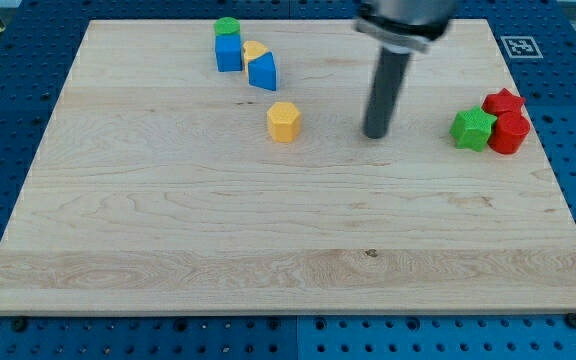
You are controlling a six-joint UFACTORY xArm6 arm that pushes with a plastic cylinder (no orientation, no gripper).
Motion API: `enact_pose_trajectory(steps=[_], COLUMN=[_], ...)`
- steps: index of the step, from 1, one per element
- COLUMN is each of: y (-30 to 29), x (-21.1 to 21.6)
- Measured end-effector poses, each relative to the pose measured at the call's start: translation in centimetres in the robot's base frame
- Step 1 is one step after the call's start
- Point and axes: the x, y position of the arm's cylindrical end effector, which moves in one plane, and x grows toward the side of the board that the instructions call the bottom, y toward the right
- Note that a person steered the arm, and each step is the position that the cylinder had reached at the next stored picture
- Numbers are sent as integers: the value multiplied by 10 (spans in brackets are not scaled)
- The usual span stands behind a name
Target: Place the green circle top right to the yellow heart
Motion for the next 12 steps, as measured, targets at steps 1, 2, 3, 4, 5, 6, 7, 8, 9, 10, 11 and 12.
enact_pose_trajectory(steps=[1, 2, 3, 4, 5, 6, 7, 8, 9, 10, 11, 12], y=[-57, -116, -188, -243, -271, -263, -235, -200, -171, -174, -183, -166], x=[-38, -53, -59, -105, -156, -171, -182, -197, -190, -178, -178, -178])
